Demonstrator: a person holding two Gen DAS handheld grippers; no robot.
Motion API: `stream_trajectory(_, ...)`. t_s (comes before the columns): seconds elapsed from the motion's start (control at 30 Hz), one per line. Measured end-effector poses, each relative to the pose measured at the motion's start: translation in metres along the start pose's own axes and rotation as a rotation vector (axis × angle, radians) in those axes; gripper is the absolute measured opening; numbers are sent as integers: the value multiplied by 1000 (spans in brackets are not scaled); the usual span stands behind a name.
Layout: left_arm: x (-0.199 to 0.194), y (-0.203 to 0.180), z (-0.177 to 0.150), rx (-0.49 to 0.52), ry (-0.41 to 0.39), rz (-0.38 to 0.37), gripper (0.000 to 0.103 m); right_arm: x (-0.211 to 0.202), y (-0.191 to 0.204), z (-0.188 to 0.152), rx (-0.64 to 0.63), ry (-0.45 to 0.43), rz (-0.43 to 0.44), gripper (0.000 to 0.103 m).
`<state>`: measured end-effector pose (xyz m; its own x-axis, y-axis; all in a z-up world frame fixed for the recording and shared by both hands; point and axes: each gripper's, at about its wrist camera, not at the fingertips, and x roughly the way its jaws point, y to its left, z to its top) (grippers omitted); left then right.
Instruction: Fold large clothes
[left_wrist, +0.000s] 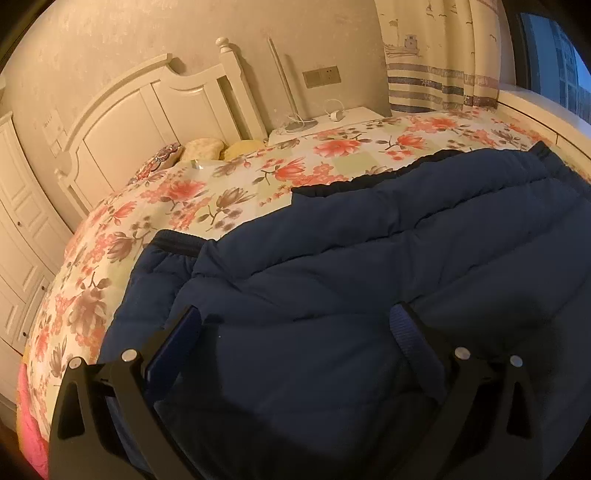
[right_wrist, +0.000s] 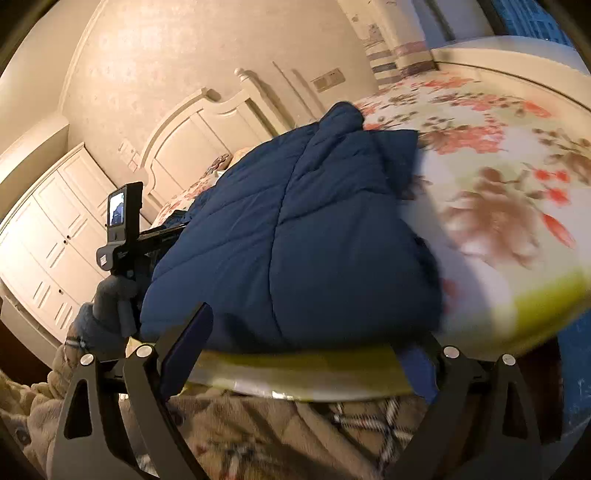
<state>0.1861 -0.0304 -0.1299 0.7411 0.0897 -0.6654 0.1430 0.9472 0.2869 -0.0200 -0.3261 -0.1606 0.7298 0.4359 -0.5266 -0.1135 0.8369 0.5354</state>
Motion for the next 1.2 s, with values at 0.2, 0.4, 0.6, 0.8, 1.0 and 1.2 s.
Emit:
stream_trajectory(0.2,0,-6,1,5,14,6,101,38,15,35,29,6,-19,93)
stream_trajectory(0.4,-19,-27,30,100,-13,39,101,48,29,60,46,-101,-78,54)
stream_trajectory(0.6,56,-35,89,53,137,236,101,31,38,53,-56,-178,-110,45)
stream_trajectory(0.8,40,-34,89,47,152,93,86,26,52,58,-123,-196,-123,44)
stream_trajectory(1.0,-82,-20,-7,54,-25,-59,100,18,79,60,-227,-240,-143,44)
stream_trajectory(1.2,-122,-45,-110,157,-114,-124,100,18,145,65,-446,-288,-144,45)
